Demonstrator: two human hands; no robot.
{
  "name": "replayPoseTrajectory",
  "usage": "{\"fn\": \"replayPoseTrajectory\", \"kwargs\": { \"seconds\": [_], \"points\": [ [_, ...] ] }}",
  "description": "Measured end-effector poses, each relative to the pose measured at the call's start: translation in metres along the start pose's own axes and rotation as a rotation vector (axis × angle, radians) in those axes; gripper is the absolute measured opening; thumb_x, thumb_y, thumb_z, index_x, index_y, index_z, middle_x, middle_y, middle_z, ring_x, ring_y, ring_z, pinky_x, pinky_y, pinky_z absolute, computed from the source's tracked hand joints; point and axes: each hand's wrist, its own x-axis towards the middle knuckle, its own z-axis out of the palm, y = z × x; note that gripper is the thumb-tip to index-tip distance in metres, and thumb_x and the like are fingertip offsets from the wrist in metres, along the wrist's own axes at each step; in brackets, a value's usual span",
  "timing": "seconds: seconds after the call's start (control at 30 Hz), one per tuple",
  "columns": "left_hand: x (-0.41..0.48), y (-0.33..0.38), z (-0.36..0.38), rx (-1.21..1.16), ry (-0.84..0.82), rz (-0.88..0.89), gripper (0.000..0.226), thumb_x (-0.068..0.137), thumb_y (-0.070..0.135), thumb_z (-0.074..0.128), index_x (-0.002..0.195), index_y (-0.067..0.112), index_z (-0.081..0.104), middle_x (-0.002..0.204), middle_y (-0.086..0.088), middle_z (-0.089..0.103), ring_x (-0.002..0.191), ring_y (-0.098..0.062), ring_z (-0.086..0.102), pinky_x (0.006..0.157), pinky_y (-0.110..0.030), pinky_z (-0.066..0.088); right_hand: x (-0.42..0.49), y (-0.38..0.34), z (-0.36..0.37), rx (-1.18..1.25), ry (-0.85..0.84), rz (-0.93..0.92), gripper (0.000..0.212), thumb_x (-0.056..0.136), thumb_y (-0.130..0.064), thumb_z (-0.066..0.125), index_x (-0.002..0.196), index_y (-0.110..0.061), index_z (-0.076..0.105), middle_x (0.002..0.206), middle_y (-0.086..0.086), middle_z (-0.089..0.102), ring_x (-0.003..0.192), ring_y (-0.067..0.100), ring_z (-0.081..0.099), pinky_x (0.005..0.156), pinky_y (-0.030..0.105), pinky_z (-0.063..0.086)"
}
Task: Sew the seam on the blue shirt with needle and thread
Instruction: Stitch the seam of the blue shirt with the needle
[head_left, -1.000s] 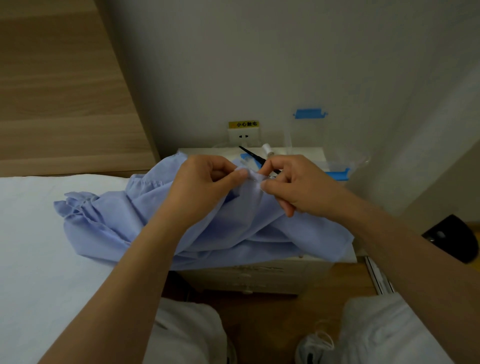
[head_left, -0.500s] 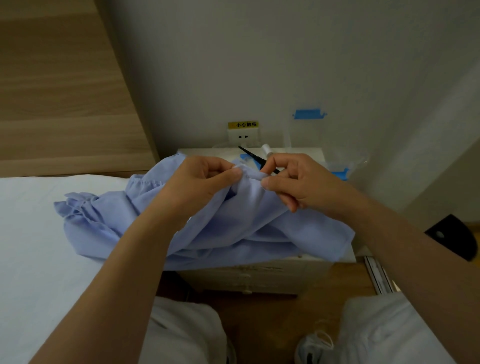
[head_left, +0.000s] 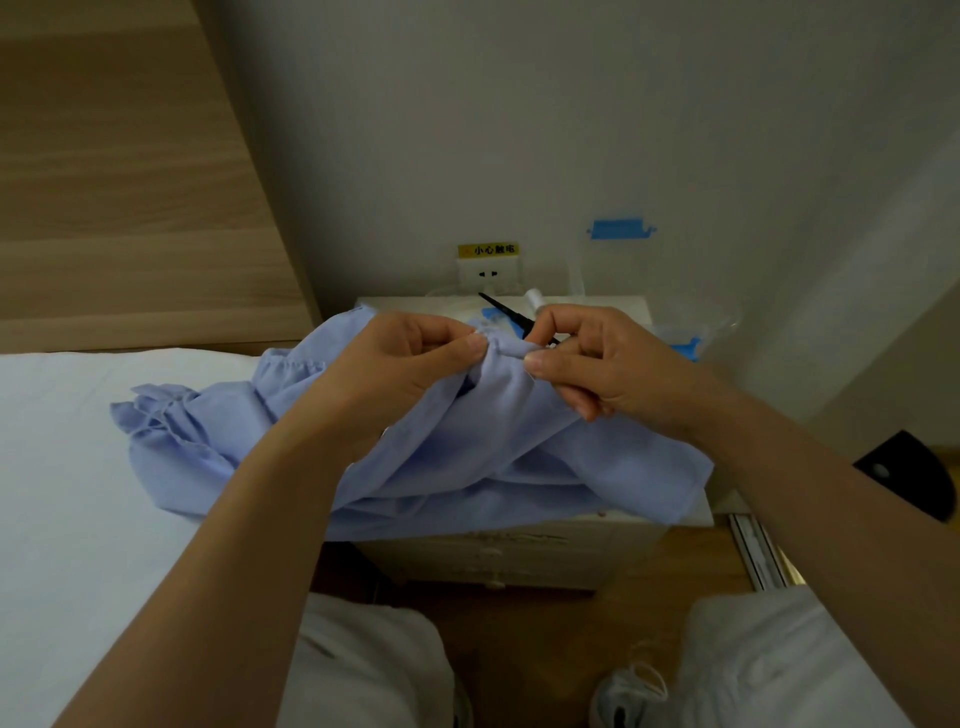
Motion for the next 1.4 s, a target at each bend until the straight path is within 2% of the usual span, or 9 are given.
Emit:
{"fn": "replayPoseTrajectory", "kwargs": {
  "seconds": [0.13,0.3,0.57,0.8,1.0,1.17,1.23,1.3,1.4],
  "points": [
    [0.001,-0.002,-0.002,-0.026,-0.034,-0.012,0.027,0.096,0.022,0.052,0.094,0.004,0.071,0.083,-0.011,0.072,0.076,-0.013,0.066,0.067,-0.017,0.052,-0.001,0.0,-0.001,0.016,-0.012,-0.012,0.01,0.097,-0.011,0.053,0.086,-0.012,0.055,0.042,-0.006,0.045,0.038,0.004,0.036,0.044,0.014,0.032],
    [0.0,-0.001,0.0,-0.13,-0.073,-0.027,0.032,0.096,0.018,0.049,0.094,-0.01,0.064,0.075,-0.015,0.065,0.071,-0.015,0.06,0.065,-0.019,0.05,-0.001,0.002,0.0,0.027,-0.009,-0.017,0.011,0.097,-0.012,0.052,0.086,-0.011,0.053,0.044,-0.005,0.044,0.04,0.004,0.034,0.046,0.013,0.033],
    [0.0,0.002,0.002,-0.256,-0.072,-0.084,0.023,0.094,0.018,0.05,0.087,0.006,0.068,0.073,-0.004,0.07,0.07,-0.011,0.065,0.067,-0.017,0.055,0.002,0.001,0.005,0.071,0.024,-0.029,0.016,0.098,-0.012,0.049,0.083,-0.009,0.051,0.043,-0.006,0.044,0.039,0.001,0.035,0.045,0.012,0.032],
    [-0.002,0.01,0.008,-0.287,-0.096,-0.071,0.026,0.096,0.008,0.044,0.077,0.011,0.062,0.054,0.008,0.066,0.055,0.001,0.062,0.054,-0.008,0.046,0.005,0.0,0.014,0.127,0.102,-0.026,0.021,0.096,-0.017,0.053,0.076,-0.011,0.048,0.041,-0.004,0.047,0.036,0.004,0.033,0.041,0.013,0.03],
    [-0.002,0.007,0.004,-0.299,-0.16,-0.041,0.015,0.083,0.021,0.056,0.08,0.01,0.066,0.065,0.004,0.068,0.064,-0.003,0.064,0.061,-0.012,0.05,0.006,0.0,0.015,0.136,0.143,-0.03,0.021,0.095,-0.018,0.055,0.076,-0.011,0.048,0.039,-0.005,0.048,0.035,0.003,0.035,0.04,0.014,0.03],
    [0.008,-0.002,0.001,-0.109,-0.078,-0.033,0.02,0.097,0.006,0.047,0.096,-0.005,0.063,0.063,0.014,0.067,0.063,0.004,0.063,0.063,-0.007,0.047,0.008,0.002,0.009,0.168,0.099,-0.006,0.008,0.098,-0.014,0.051,0.092,-0.012,0.056,0.051,0.0,0.058,0.043,0.009,0.043,0.046,0.018,0.036],
    [0.004,0.0,0.004,-0.17,-0.044,-0.02,0.018,0.096,0.014,0.05,0.088,0.007,0.064,0.066,0.01,0.064,0.059,0.001,0.061,0.058,-0.008,0.048,0.008,0.002,0.006,0.187,0.09,-0.022,0.01,0.1,-0.007,0.045,0.1,-0.012,0.055,0.059,0.002,0.063,0.047,0.011,0.048,0.048,0.02,0.039],
    [0.003,0.003,0.006,-0.182,-0.054,-0.01,0.028,0.094,0.012,0.052,0.072,0.019,0.068,0.061,0.009,0.064,0.056,0.002,0.06,0.057,-0.009,0.047,0.007,0.001,0.007,0.171,0.057,-0.055,0.01,0.101,-0.005,0.043,0.105,-0.011,0.05,0.064,0.002,0.066,0.048,0.011,0.05,0.049,0.02,0.04],
    [0.002,0.005,0.009,-0.164,-0.069,-0.018,0.026,0.093,0.013,0.054,0.072,0.018,0.069,0.06,0.008,0.066,0.062,0.002,0.062,0.06,-0.011,0.047,0.006,0.002,0.01,0.131,0.023,-0.077,0.009,0.101,-0.006,0.043,0.109,-0.009,0.046,0.065,0.003,0.066,0.048,0.012,0.049,0.05,0.021,0.041]
  ]
}}
